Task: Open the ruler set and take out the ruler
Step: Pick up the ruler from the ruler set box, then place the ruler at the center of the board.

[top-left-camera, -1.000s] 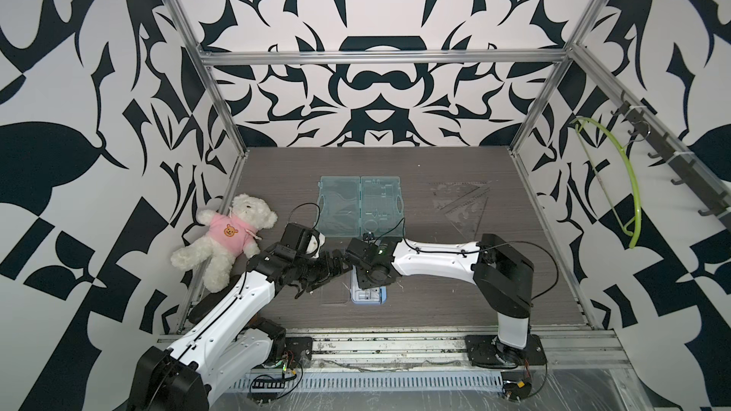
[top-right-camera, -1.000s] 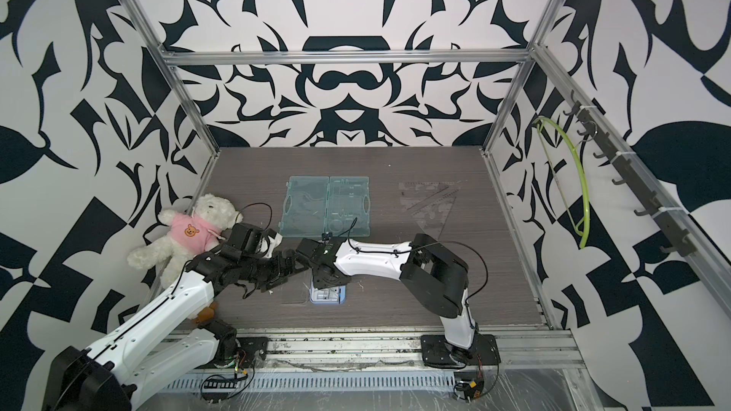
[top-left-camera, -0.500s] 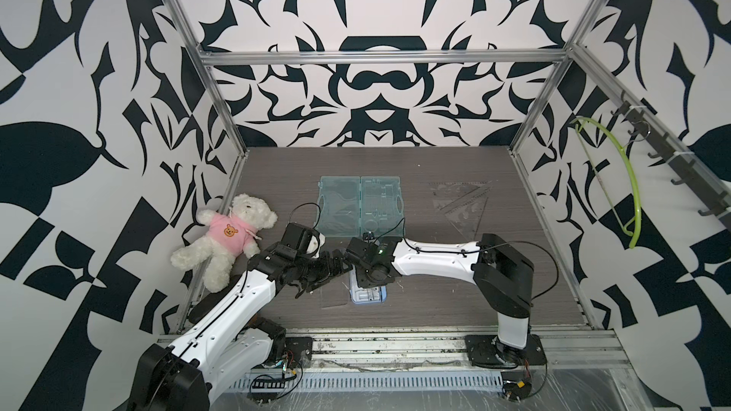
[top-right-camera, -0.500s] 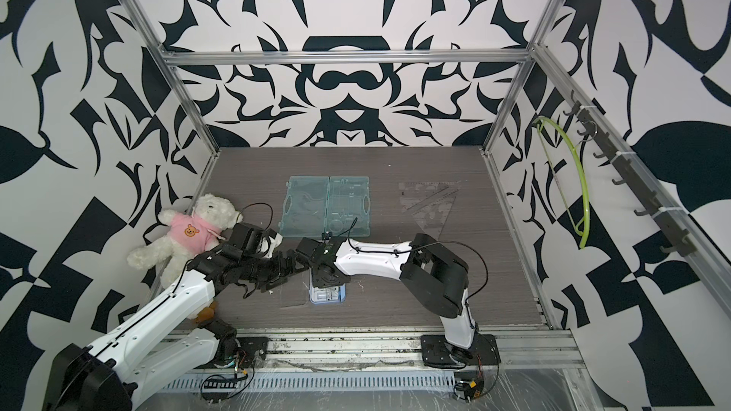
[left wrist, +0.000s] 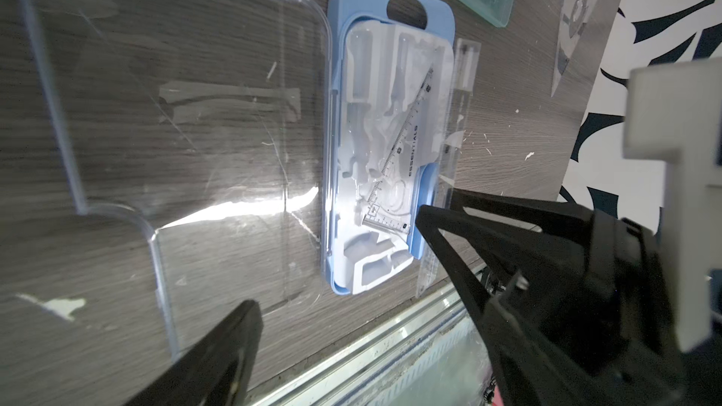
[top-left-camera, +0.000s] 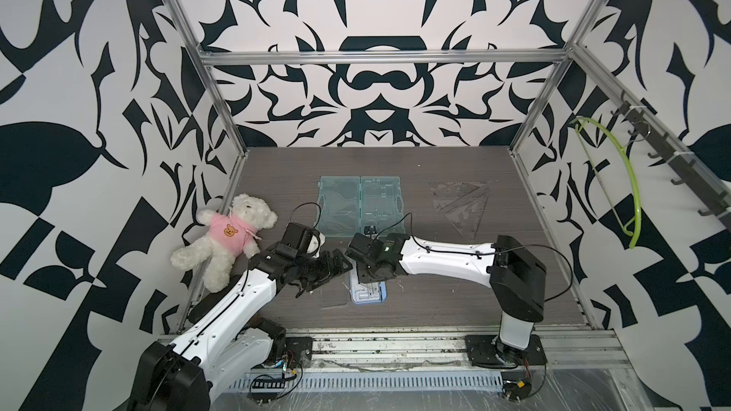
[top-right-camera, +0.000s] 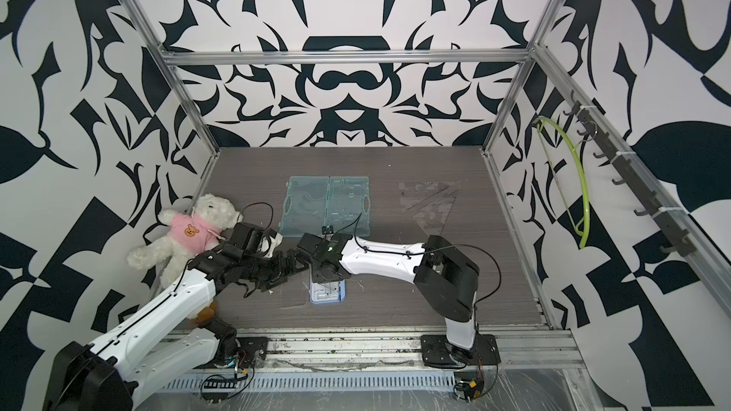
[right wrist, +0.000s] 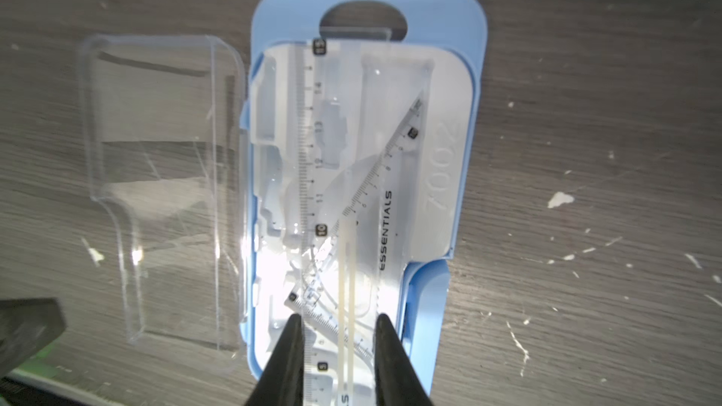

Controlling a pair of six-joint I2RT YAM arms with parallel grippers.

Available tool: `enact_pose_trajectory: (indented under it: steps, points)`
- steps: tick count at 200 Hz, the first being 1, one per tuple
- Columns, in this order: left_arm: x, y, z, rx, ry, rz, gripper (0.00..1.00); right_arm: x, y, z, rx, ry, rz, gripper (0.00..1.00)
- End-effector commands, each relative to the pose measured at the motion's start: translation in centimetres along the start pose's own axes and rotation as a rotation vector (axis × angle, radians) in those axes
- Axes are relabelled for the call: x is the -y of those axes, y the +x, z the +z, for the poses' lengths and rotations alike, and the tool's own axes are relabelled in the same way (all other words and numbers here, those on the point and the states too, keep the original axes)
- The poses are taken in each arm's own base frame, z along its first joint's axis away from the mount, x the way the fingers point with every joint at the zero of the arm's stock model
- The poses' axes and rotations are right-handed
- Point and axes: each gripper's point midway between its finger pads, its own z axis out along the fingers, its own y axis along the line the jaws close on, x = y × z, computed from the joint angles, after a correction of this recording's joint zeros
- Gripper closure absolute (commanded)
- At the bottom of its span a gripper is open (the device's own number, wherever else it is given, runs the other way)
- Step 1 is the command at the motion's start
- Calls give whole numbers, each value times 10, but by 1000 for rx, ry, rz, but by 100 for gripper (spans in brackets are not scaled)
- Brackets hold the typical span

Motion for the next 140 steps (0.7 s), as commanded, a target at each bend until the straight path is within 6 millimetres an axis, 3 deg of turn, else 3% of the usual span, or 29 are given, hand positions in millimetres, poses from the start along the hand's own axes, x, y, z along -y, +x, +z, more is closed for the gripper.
enact_pose_trajectory:
  steps: [1,26,44,61,68,140]
  points:
    - [10,-13,-11,63,2,57,7,12,-13,-19,50,8,13,77]
    - [21,-22,-20,99,1,120,7,35,-25,-29,74,8,51,77]
    - [31,-27,-23,117,-8,180,7,64,-34,-36,85,7,109,76]
    - [43,-29,-22,126,-25,248,5,100,-43,-40,93,5,188,76]
    - [49,-29,-21,128,-28,280,0,117,-45,-42,94,8,220,77]
    - [120,-10,17,73,-29,594,1,273,-47,-62,91,141,452,76]
